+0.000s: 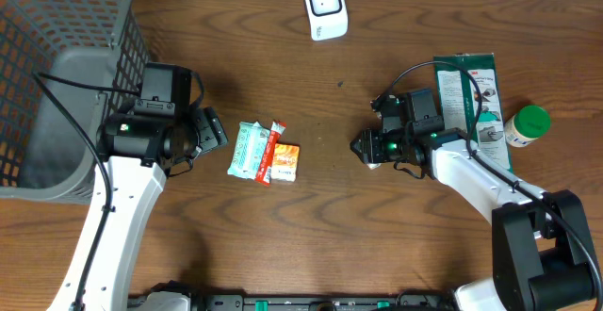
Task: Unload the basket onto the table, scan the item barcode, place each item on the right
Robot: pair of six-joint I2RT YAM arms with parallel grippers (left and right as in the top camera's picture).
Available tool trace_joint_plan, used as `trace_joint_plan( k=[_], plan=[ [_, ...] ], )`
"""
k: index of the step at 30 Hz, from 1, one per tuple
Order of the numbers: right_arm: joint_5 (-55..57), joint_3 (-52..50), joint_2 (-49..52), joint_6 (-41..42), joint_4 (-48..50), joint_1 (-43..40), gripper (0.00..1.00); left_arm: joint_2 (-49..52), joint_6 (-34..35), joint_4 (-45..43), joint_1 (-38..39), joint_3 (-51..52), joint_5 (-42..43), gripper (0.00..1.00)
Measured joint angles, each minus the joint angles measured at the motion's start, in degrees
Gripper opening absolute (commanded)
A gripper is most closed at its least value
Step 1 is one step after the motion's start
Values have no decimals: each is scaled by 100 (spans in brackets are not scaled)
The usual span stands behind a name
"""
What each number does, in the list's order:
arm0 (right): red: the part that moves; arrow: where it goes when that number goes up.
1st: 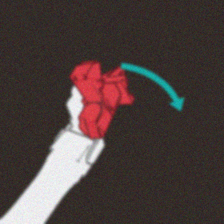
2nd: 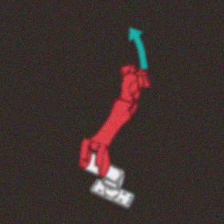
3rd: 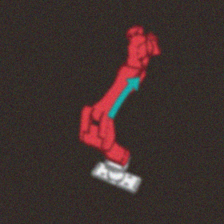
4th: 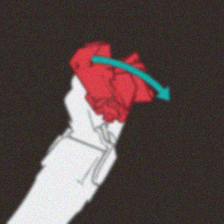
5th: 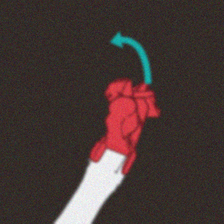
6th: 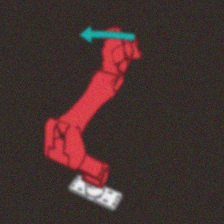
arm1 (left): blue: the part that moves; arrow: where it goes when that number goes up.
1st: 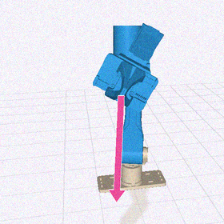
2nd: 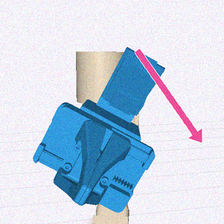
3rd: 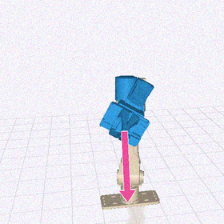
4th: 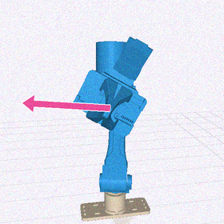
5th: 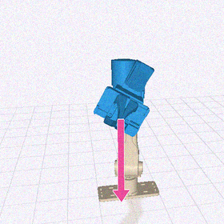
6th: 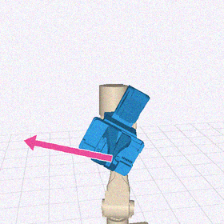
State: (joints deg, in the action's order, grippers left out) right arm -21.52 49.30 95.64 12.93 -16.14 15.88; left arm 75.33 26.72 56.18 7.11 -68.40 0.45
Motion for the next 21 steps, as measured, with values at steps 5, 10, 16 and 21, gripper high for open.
trace_joint_plan(
  k=[5,10,16,21],
  plan=[
    [223,0,0,-90,-17,0,64,0,0,0,0,0,0,83],
    [299,0,0,-142,-37,0,60,0,0,0,0,0,0,83],
    [310,0,-26,-153,-83,-44,61,0,-2,0,0,0,0,83],
    [317,0,-354,-227,-328,-157,63,0,0,2,0,0,0,83]
  ],
)
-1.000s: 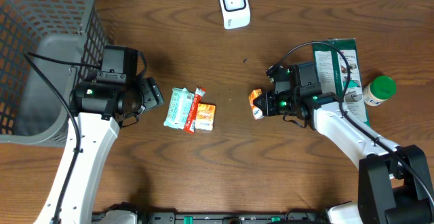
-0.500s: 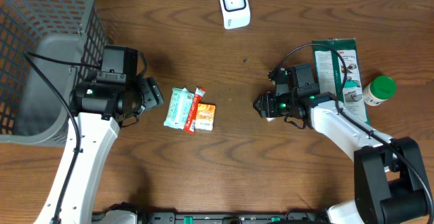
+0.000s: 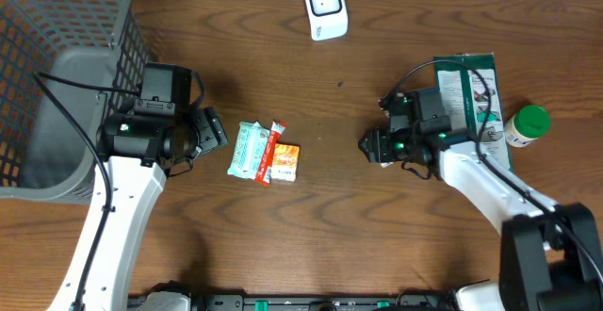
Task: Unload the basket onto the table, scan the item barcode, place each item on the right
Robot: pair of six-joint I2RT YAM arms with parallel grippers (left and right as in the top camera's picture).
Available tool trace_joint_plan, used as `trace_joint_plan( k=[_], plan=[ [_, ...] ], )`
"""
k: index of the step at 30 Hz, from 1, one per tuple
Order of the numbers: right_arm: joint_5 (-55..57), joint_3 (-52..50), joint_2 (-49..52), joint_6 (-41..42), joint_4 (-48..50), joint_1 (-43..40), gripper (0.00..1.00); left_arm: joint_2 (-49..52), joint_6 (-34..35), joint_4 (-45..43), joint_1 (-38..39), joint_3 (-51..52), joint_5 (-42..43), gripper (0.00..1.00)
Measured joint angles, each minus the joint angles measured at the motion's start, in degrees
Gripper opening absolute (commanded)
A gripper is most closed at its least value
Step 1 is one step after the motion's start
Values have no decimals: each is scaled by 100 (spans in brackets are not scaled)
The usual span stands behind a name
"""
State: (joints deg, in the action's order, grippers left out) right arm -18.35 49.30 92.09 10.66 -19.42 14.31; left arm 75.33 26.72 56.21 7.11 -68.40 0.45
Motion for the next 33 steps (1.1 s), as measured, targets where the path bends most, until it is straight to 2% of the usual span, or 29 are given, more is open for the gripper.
trace_joint_plan(
  k=[12,16,29,33],
  plan=[
    [52,4,-291,-66,-424,219,61,0,0,-2,0,0,0,83],
    [337,7,-291,-63,-369,197,54,0,0,-2,0,0,0,83],
    [11,190,-273,-109,-514,-219,57,0,0,-2,0,0,0,83],
    [-26,223,-35,-210,-450,-219,46,0,0,-2,0,0,0,83]
  ],
)
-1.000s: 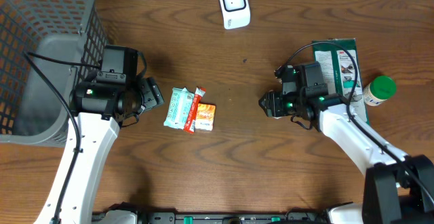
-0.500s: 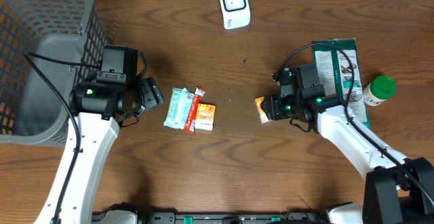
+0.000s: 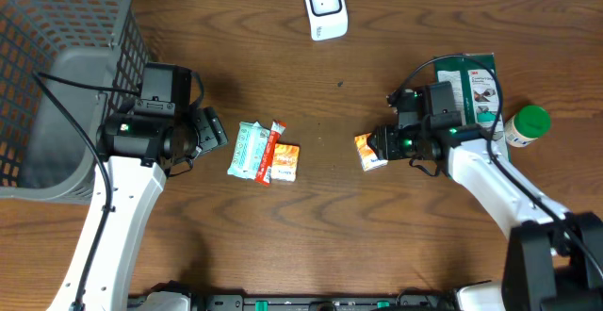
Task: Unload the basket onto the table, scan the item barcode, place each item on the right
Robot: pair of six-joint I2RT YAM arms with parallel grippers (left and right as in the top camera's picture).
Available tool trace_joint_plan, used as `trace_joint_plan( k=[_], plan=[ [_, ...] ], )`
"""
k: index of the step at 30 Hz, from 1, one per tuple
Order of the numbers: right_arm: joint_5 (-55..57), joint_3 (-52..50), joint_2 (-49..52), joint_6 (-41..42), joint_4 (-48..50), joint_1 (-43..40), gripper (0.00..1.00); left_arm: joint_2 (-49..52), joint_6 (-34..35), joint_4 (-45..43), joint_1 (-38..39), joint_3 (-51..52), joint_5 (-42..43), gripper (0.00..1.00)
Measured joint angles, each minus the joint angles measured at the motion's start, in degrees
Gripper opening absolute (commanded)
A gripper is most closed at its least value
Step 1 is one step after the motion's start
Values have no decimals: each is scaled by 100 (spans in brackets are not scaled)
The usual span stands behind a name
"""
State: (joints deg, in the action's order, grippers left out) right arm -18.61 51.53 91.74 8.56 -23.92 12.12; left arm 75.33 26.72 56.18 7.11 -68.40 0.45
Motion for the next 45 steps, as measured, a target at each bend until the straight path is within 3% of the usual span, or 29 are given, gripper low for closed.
trace_joint_plan(
  k=[3,8,17,21,31,32,34,39,45],
  plan=[
    [4,2,313,-61,118,0,44,0,-2,0,0,0,0,83],
    [4,2,538,-166,214,0,31,0,0,0,0,0,0,83],
    [20,-9,538,-181,273,0,31,0,0,0,0,0,0,83],
    [33,-68,538,-205,321,0,21,0,-2,0,0,0,0,83],
    [39,-337,538,-201,636,0,26,0,0,0,0,0,0,83],
    [39,-369,538,-201,675,0,23,0,0,0,0,0,0,83],
    [15,-396,538,-225,715,0,1,0,0,0,0,0,0,83],
    [-81,-385,490,-155,656,-4,1,0,0,0,0,0,0,83],
    [-116,94,162,-98,-448,2,1,0,0,2,0,0,2,83]
  ],
)
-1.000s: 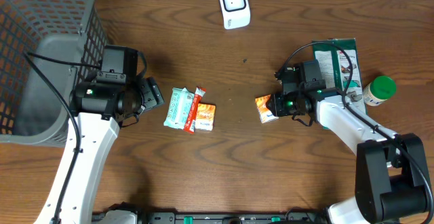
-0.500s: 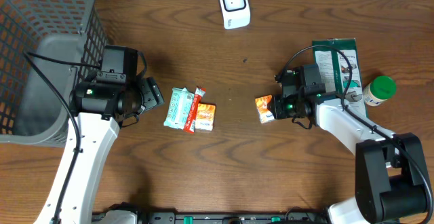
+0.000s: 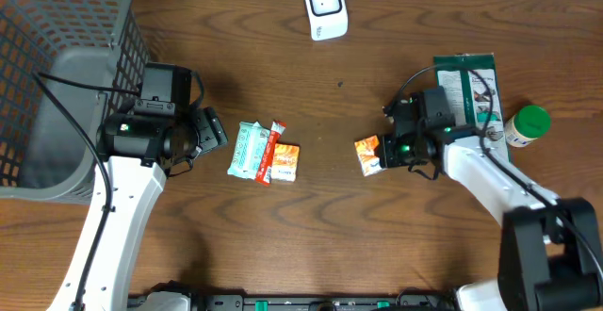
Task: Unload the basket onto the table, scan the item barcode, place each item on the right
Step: 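Lift the tissue pack up to the white scanner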
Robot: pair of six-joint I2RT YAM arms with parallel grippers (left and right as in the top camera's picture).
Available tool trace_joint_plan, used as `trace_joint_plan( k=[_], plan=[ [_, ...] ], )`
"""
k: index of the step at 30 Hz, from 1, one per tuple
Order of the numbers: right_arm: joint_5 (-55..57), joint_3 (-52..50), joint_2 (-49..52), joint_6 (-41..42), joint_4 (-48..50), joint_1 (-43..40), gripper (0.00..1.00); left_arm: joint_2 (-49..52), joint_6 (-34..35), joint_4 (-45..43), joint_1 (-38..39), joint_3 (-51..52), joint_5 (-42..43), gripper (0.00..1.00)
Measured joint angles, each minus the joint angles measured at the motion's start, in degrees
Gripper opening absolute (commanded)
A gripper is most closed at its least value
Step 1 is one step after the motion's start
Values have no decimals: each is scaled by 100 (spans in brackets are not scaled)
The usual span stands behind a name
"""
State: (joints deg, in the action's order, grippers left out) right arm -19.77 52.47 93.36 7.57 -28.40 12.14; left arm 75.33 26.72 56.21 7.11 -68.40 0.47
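Note:
A small orange packet lies just left of my right gripper, which looks shut on the packet's right edge. The white barcode scanner stands at the far edge of the table, well up and left of the packet. My left gripper rests at the left, open with nothing between its fingers, right of the basket. No barcode can be made out from overhead.
Mid-table lie a green-white packet, a red stick and another orange packet. A green pouch and a green-capped bottle sit behind the right arm. A grey basket fills the far left corner.
The right gripper and the orange packet at its tips have shifted slightly left and toward the near edge. The left arm has not moved.
The right gripper sat over the packet, hiding nearly all of it, and stayed so at the second moment. Then it stood further right with the orange packet showing at its fingertips. Now both sit a little lower and left. The left arm stayed still throughout.

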Motion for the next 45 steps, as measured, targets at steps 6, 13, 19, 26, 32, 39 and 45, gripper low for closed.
trace_joint_plan(
  k=[6,13,19,26,32,39,45],
  plan=[
    [704,1537,-498,31,-1624,199,1,0,0,0,0,0,0,83],
    [2389,3366,-538,129,-3034,1025,1,0,0,4,0,0,0,83],
    [3633,5117,-411,227,-3891,1659,1,0,0,2,0,0,0,84],
    [4892,7711,570,201,-4955,1980,1,0,0,4,0,0,0,83],
    [5661,8773,1674,-144,-4791,2103,1,0,0,2,0,2,-2,83],
    [6579,8806,2957,-1211,-3038,2236,1,0,0,-2,0,2,-2,83],
    [6959,8804,3989,-2476,-1480,2236,1,0,0,-4,0,2,-2,83]
  ],
)
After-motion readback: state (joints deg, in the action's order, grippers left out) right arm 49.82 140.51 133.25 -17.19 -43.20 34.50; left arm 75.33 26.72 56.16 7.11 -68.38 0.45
